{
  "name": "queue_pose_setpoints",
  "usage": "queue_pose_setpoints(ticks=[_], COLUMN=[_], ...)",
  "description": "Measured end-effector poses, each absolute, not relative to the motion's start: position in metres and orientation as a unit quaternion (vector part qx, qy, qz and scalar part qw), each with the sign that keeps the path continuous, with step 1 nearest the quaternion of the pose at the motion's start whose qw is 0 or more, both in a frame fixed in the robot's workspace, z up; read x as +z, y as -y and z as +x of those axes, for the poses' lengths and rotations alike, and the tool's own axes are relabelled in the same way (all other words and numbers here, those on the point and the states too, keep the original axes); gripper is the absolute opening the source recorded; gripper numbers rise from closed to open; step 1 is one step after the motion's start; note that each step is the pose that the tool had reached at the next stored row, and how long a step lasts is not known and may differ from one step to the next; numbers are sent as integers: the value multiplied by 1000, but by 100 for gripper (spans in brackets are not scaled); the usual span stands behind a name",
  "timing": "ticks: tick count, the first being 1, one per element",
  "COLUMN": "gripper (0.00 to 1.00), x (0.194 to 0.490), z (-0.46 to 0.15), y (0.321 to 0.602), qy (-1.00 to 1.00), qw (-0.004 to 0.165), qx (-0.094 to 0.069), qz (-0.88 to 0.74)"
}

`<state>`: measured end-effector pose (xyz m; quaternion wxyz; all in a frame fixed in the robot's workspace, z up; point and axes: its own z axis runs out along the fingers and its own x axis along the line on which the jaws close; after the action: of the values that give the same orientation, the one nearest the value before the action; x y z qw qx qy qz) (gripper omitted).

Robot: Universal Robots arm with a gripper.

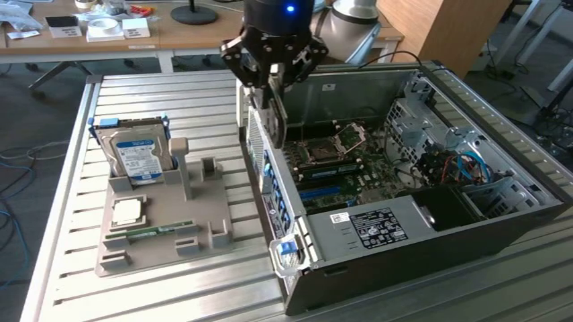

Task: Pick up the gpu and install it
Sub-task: 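Pick up the gpu and move the gpu toward the slot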

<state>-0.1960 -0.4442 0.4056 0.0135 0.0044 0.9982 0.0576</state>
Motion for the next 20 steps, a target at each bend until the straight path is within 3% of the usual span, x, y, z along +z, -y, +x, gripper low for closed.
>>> queue_pose_setpoints(ticks=[20], gripper=[27], x=[406], z=[-105], y=[444], qy=[-997], qw=[13], qx=[72], qz=[4])
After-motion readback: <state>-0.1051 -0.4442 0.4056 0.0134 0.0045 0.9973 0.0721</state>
